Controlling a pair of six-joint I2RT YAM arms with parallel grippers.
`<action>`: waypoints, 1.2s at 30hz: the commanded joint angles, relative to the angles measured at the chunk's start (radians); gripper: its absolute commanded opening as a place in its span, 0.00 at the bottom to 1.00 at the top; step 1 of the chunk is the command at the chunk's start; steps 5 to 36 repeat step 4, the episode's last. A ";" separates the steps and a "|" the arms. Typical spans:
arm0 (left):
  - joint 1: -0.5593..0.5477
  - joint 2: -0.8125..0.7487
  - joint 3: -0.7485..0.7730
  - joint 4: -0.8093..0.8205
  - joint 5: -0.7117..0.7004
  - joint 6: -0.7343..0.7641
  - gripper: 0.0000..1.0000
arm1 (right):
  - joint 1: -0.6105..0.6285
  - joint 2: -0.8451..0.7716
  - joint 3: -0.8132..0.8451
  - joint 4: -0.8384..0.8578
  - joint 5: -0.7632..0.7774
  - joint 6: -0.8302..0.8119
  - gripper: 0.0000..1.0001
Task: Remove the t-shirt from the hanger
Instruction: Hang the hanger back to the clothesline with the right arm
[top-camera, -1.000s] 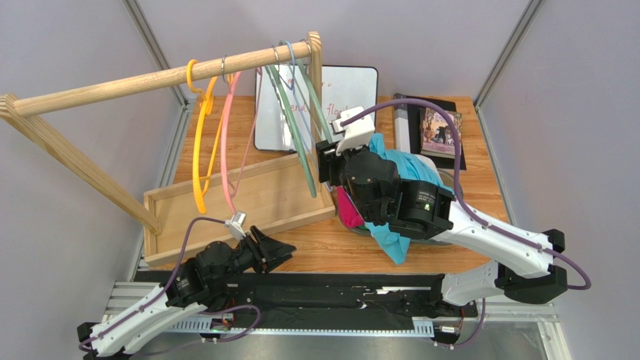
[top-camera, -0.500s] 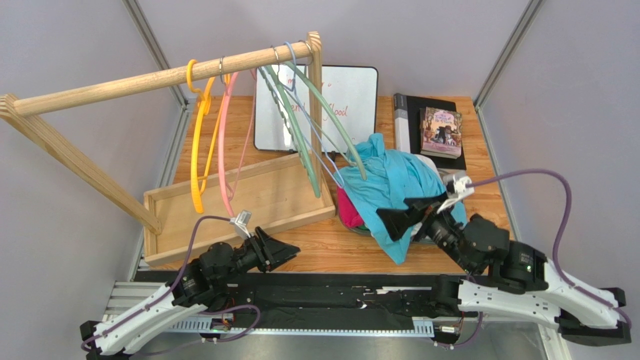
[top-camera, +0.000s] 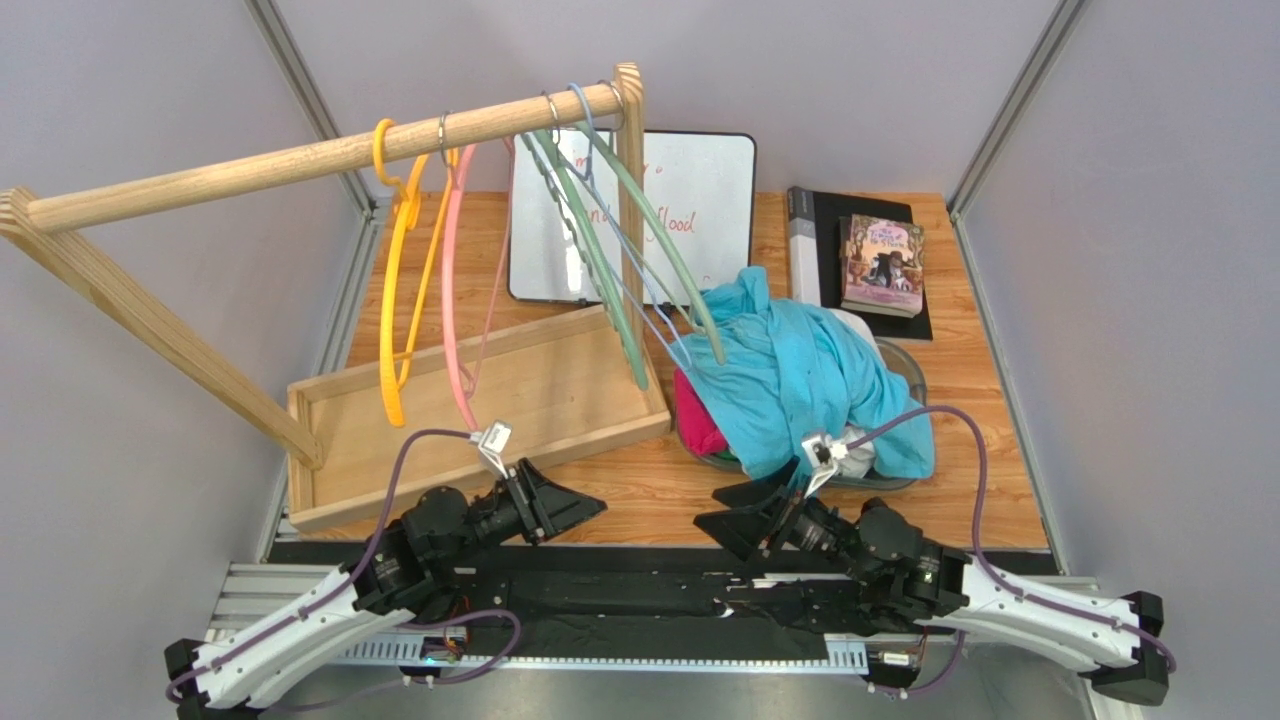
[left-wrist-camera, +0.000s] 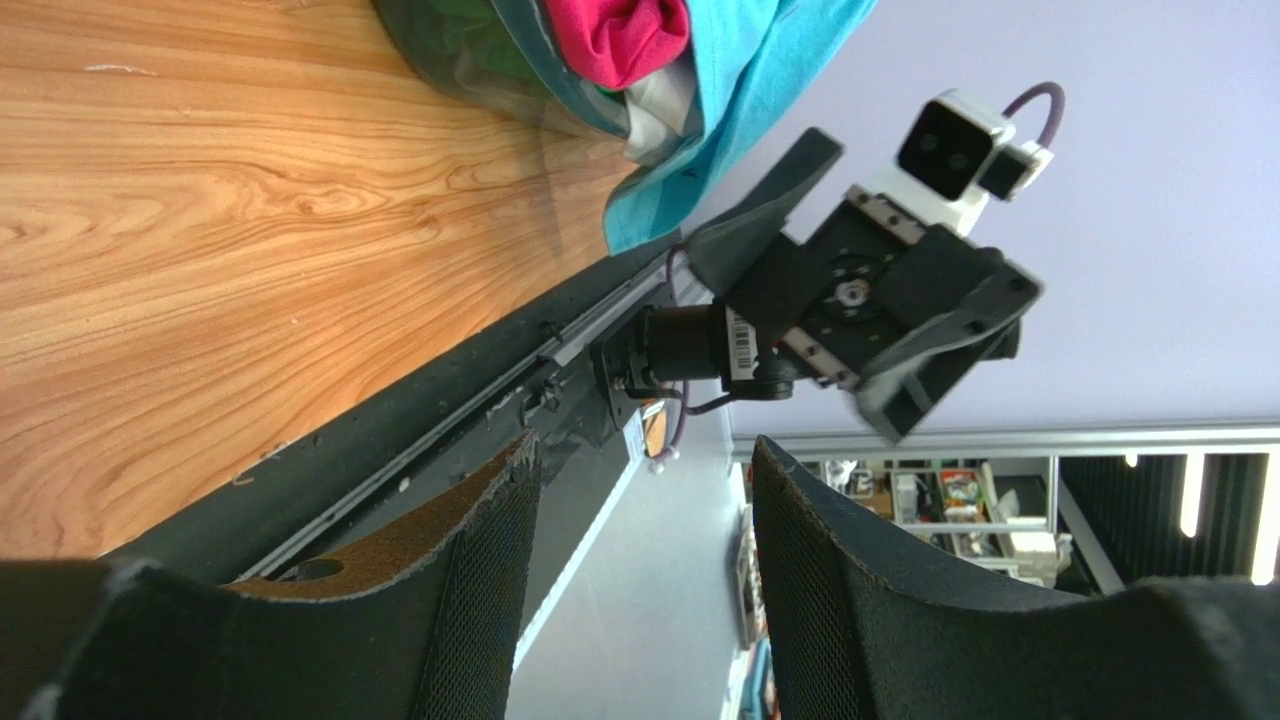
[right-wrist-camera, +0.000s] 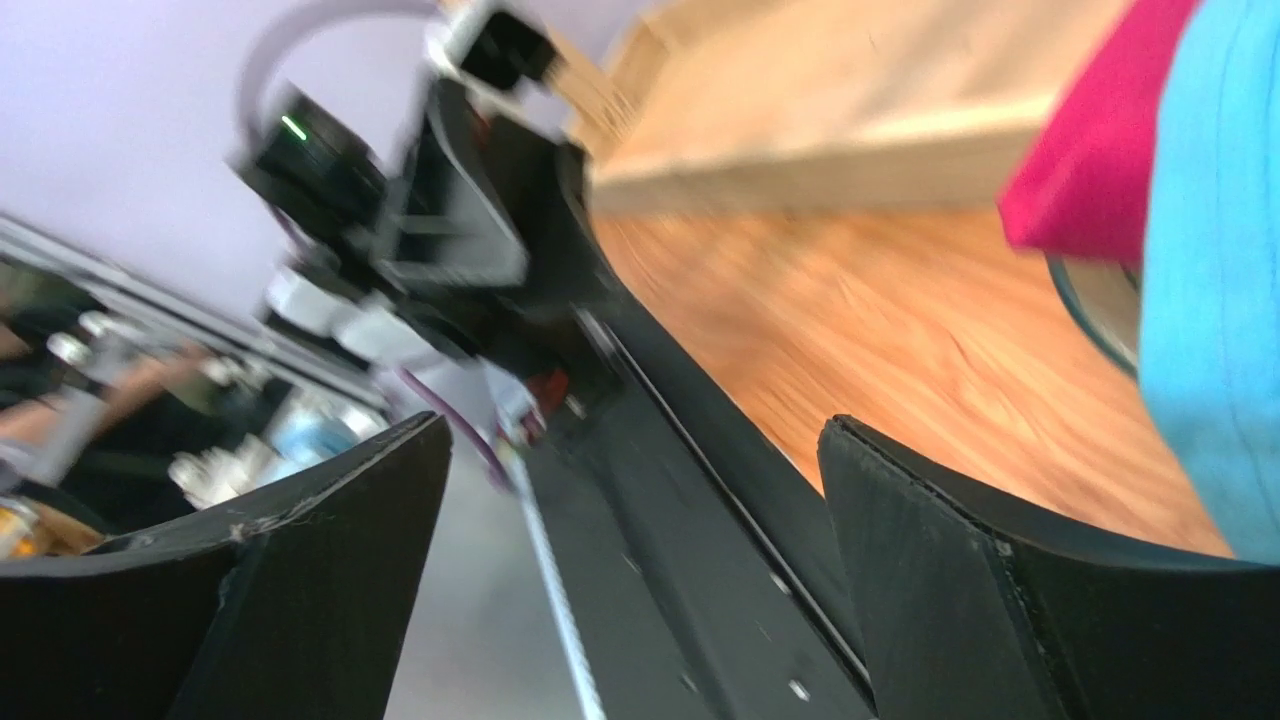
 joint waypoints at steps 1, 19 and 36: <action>-0.002 -0.126 -0.088 0.014 0.016 0.044 0.59 | 0.008 -0.039 -0.114 0.132 0.193 0.106 1.00; -0.002 -0.124 -0.087 0.014 0.015 0.056 0.59 | 0.010 -0.040 -0.111 0.010 0.280 0.132 1.00; -0.002 -0.124 -0.087 0.014 0.015 0.056 0.59 | 0.010 -0.040 -0.111 0.010 0.280 0.132 1.00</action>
